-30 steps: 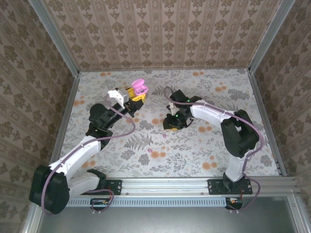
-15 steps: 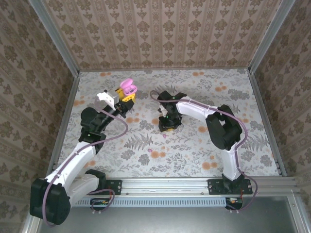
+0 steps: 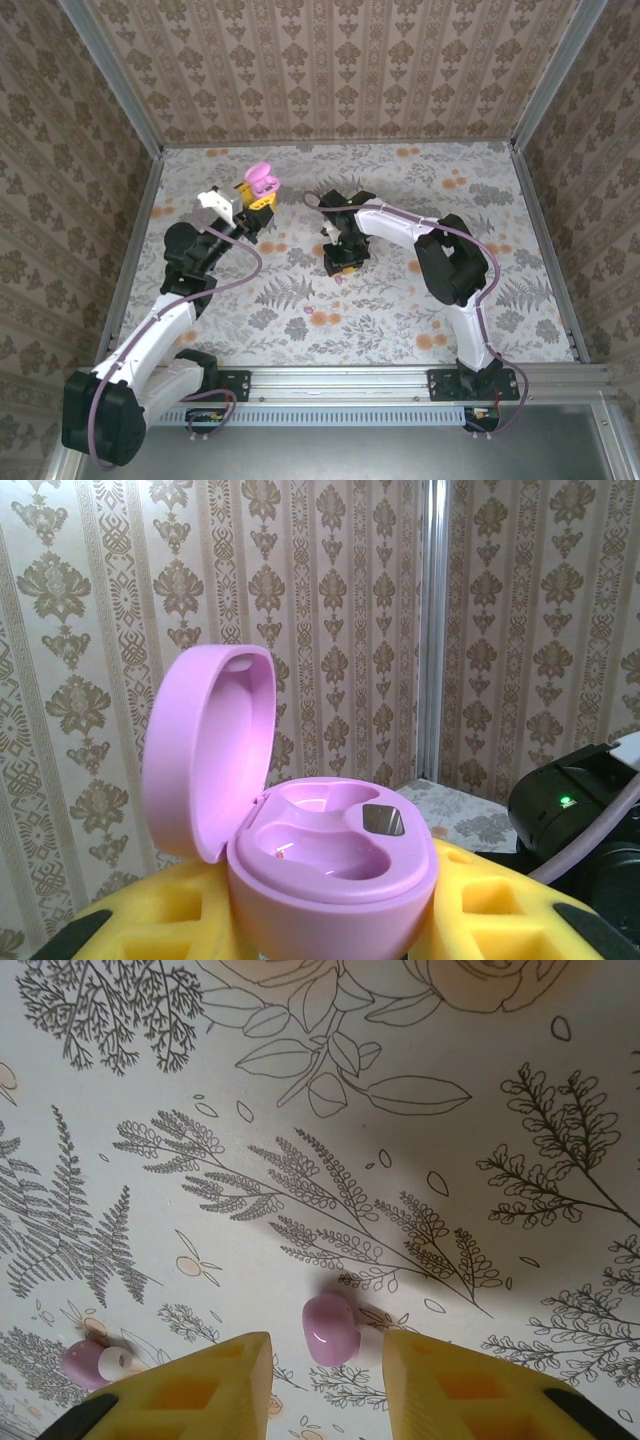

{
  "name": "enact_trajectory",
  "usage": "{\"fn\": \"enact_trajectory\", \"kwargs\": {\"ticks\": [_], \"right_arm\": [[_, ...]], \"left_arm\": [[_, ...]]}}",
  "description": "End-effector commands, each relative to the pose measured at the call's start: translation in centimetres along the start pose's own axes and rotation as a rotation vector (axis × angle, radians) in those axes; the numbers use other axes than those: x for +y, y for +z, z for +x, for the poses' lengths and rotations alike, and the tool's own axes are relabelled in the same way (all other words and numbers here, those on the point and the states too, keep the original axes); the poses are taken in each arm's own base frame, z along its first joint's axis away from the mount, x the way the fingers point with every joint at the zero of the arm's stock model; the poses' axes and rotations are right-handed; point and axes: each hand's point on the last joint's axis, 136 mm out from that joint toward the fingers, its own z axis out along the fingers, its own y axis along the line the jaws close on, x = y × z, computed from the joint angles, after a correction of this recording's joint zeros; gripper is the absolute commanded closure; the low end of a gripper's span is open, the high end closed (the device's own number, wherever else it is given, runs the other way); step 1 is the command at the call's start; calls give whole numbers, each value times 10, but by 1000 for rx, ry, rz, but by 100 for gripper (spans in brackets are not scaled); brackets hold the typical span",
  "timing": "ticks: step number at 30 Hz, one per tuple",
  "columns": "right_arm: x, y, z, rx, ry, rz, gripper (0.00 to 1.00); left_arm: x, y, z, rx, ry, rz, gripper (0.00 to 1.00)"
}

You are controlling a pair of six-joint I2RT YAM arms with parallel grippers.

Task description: Insert wireless bluetooth earbuds into charging case

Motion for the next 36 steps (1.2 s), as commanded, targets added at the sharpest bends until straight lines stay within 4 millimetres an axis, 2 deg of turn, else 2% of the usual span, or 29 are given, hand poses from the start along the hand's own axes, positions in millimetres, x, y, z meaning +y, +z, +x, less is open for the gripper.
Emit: {"fn": "enact_trajectory", "kwargs": {"ticks": [1, 15, 28, 36], "right_arm": [[1, 5, 9, 56, -26, 9, 63], [1, 13, 5, 84, -65, 21, 65], [0, 18, 13, 125, -86, 27, 67], [-2, 20, 10, 117, -87, 38, 70]], "left_arm": [[-1, -4, -4, -10, -8, 2, 71], [-3, -2, -2, -2, -23, 18, 71], [-2, -2, -1, 0, -30, 15, 71], [-2, -2, -1, -1, -30, 14, 71]]}}
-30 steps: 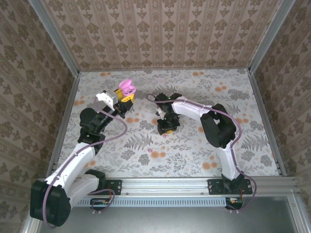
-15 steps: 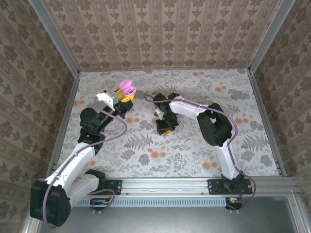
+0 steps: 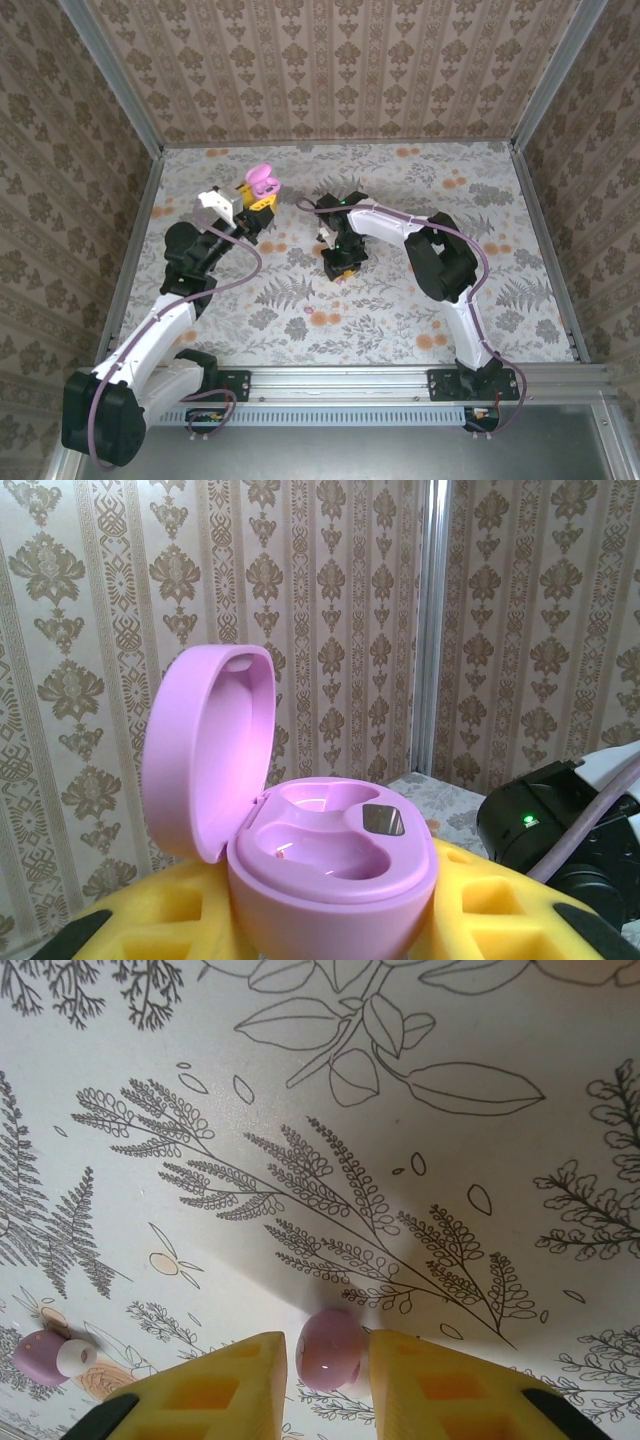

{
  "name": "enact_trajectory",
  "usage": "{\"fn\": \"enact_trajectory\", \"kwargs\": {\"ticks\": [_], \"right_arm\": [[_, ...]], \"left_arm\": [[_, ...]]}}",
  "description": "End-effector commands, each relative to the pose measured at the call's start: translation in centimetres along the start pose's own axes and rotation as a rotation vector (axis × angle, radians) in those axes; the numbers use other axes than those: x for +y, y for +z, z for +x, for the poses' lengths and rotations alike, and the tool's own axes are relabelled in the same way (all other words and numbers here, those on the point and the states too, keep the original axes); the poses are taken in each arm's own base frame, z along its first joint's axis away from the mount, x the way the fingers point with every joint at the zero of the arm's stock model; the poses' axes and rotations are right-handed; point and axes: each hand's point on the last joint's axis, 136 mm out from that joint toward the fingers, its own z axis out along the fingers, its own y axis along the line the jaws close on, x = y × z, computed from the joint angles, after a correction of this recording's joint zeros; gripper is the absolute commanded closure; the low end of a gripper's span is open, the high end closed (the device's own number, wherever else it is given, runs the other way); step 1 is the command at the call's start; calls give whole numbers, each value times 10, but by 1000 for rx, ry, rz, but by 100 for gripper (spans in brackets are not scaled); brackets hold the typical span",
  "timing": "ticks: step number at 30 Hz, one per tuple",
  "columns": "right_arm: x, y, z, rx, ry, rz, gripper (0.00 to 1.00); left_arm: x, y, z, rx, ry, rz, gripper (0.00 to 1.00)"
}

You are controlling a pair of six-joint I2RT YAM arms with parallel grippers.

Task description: Insert wireless bluetooth earbuds into charging case

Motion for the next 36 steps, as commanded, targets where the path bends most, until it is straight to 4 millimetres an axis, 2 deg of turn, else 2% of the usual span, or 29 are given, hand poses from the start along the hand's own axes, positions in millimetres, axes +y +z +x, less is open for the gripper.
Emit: {"fn": "enact_trajectory", "kwargs": {"ticks": [1, 12, 17, 20, 23, 26, 31, 36], "right_arm": [[-3, 8, 4, 40, -5, 26, 70], [-6, 16, 4, 48, 14, 30, 71], [-6, 10, 1, 22, 19, 34, 75], [2, 0, -3, -18, 22, -12, 77], [15, -21, -9, -96, 30, -113, 78], [27, -52, -14, -197, 30, -249, 78], [39, -118, -17, -364, 70, -566, 79], [46, -184, -9, -472, 29, -858, 79]], "left_arm": [[-1, -1, -6, -18, -6, 12, 71], [-1, -1, -5, -16, -8, 13, 71], [-1, -1, -5, -15, -9, 12, 71], [-1, 1, -6, -13, -11, 18, 71], [-1, 3, -5, -9, -16, 24, 71], [-1, 7, -5, -8, -22, 34, 71], [-1, 15, -6, -8, -30, 56, 71], [-3, 24, -7, -9, -38, 81, 71]]}}
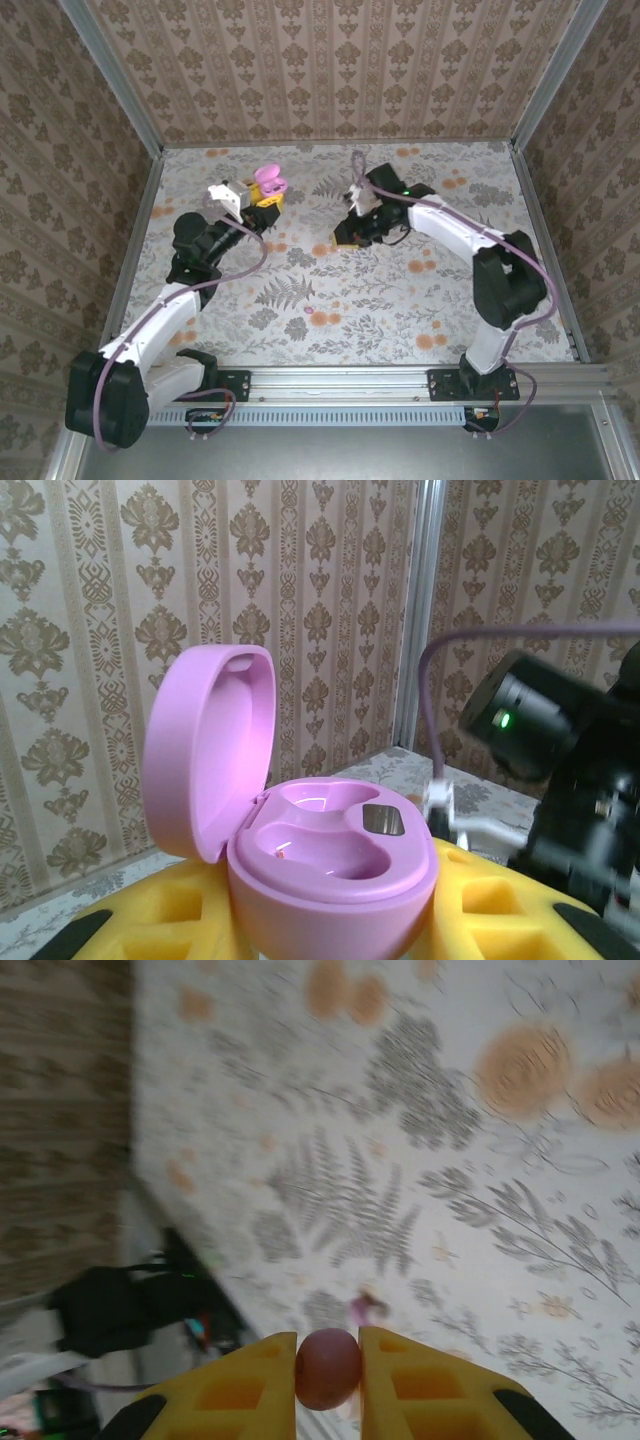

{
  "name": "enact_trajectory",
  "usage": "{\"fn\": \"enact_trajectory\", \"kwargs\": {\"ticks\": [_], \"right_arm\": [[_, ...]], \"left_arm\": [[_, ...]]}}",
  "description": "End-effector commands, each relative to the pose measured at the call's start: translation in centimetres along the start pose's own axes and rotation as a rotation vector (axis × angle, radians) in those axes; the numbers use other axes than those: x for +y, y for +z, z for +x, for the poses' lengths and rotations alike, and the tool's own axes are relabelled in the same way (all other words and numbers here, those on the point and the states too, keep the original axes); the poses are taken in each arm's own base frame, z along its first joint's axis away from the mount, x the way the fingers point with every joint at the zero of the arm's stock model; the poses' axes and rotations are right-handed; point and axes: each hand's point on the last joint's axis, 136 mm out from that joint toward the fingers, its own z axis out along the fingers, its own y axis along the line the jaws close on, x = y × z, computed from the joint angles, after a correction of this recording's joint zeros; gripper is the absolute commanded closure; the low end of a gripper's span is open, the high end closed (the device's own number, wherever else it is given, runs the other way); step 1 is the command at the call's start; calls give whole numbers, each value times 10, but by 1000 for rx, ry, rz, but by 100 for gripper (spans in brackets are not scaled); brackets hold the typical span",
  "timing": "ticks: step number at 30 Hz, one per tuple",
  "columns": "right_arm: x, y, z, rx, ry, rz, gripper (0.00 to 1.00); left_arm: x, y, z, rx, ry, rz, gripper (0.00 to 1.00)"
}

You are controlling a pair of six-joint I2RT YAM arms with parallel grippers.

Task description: Insert wireless bluetooth earbuds into charging case

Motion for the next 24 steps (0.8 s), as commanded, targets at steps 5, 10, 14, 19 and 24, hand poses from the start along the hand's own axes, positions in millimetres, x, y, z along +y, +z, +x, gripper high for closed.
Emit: {"fn": "enact_trajectory", "kwargs": {"ticks": [5, 10, 14, 19, 24], "right_arm": [[82, -60, -6, -18, -91, -464, 79], [106, -87, -7, -17, -152, -560, 78], [120, -103, -6, -24, -199, -589, 78], [139, -120, -5, -41, -268, -607, 78], [147, -127, -5, -60, -307, -602, 78]], "left_arm": [[-12, 17, -30, -71, 18, 84, 71], [-18, 29, -26, -64, 7, 142, 71], [-25, 38, -21, -58, 2, 180, 71], [-40, 48, -13, -42, -5, 265, 71], [-49, 55, -6, -34, -7, 322, 71]]}}
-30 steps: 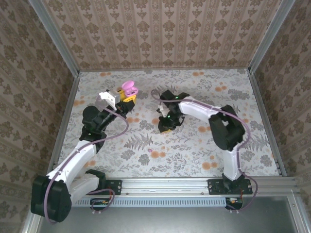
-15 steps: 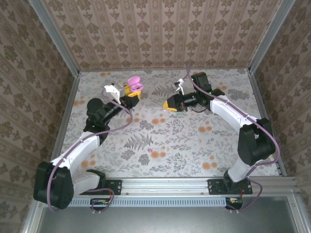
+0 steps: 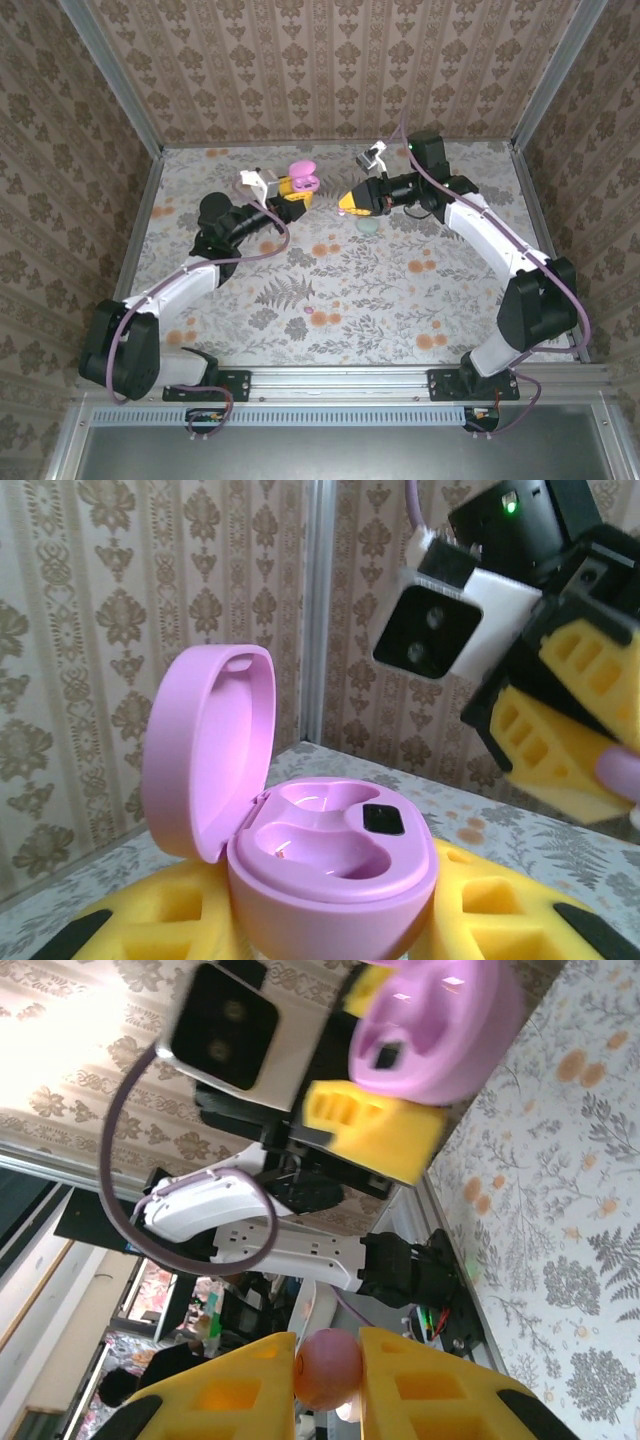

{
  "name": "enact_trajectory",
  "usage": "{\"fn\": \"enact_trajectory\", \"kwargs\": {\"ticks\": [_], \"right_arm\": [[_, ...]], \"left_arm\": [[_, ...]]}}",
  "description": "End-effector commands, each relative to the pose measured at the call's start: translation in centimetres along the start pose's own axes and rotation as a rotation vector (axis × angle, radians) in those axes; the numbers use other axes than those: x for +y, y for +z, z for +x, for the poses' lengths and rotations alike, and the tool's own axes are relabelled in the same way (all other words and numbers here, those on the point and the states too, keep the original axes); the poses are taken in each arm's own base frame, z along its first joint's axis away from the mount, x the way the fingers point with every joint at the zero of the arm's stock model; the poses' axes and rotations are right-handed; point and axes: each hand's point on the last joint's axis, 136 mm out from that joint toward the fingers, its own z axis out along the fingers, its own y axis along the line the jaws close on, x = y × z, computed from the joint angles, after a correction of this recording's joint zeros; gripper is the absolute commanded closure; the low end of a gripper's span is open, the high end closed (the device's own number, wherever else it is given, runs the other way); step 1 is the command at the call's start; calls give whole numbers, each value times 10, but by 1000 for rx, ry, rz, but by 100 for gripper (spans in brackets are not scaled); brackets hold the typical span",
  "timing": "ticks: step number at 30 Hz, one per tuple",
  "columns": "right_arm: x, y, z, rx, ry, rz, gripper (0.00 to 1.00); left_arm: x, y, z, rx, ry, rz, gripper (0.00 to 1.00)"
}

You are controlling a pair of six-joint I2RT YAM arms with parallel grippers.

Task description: Insert wireless bluetooth earbuds into charging case

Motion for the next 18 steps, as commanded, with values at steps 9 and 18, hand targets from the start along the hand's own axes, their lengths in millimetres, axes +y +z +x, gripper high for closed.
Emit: {"fn": "enact_trajectory", "kwargs": {"ticks": [9, 18], "right_arm": [[21, -6, -16, -53, -71, 26, 78], [8, -10, -45, -203, 49, 106, 78]], "left_arm": [[-26, 13, -9, -23, 65, 129, 71], [-29, 15, -8, -8, 67, 147, 71]]}}
